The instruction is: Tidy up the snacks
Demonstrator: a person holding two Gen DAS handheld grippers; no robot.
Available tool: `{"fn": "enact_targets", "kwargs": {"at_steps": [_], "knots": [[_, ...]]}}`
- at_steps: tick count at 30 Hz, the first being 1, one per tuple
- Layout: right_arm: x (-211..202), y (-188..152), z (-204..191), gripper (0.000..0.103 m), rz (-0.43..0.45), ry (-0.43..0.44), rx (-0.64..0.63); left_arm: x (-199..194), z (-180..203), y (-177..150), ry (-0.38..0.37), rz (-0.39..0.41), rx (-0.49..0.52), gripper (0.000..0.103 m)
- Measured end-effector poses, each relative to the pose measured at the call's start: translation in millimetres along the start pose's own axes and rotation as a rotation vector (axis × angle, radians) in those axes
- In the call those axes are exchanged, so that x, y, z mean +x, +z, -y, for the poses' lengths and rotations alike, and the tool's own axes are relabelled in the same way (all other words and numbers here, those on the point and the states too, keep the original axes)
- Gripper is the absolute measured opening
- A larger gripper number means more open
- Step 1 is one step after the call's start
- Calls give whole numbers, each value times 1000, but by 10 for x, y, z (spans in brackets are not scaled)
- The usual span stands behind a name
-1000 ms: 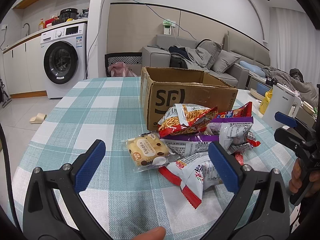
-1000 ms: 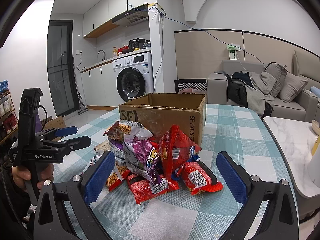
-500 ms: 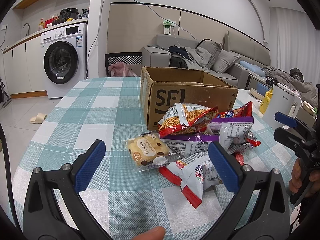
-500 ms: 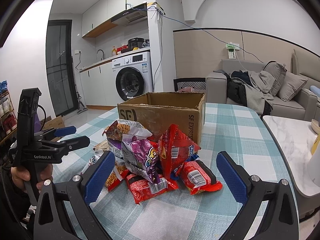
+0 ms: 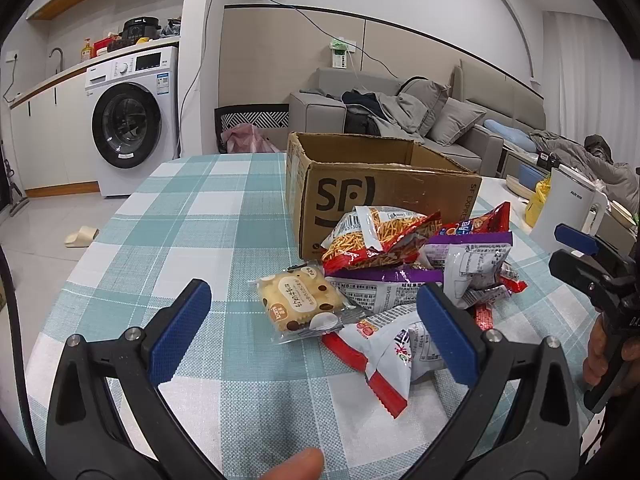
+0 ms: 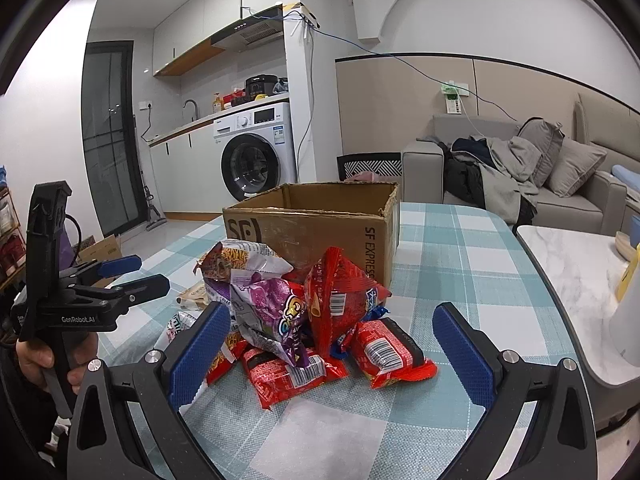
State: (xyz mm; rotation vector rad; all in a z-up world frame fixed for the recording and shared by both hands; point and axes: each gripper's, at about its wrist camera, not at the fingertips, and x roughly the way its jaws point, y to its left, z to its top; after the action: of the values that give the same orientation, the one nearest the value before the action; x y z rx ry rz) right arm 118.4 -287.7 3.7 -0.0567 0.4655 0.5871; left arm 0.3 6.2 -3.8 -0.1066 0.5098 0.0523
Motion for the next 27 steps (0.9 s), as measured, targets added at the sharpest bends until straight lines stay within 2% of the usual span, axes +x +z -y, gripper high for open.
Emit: {"fn": "enact_targets", "kwargs": {"at_steps": [9, 12, 16, 24, 27], "knots": [[54, 14, 27, 103, -21, -15, 16, -30, 55, 8, -10, 7, -3, 102], [104, 34, -16, 103, -40, -75, -32, -27, 73, 13, -17, -3, -5, 102], [147, 89, 13, 103, -80, -78, -33, -30, 99, 24, -32, -16, -3, 102], [278, 63, 32, 103, -195, -74, -63, 77, 271, -19, -58, -106, 38, 102], [339, 34, 72, 103, -246, -44, -40, 145, 327, -44, -64, -141, 59, 102]]}}
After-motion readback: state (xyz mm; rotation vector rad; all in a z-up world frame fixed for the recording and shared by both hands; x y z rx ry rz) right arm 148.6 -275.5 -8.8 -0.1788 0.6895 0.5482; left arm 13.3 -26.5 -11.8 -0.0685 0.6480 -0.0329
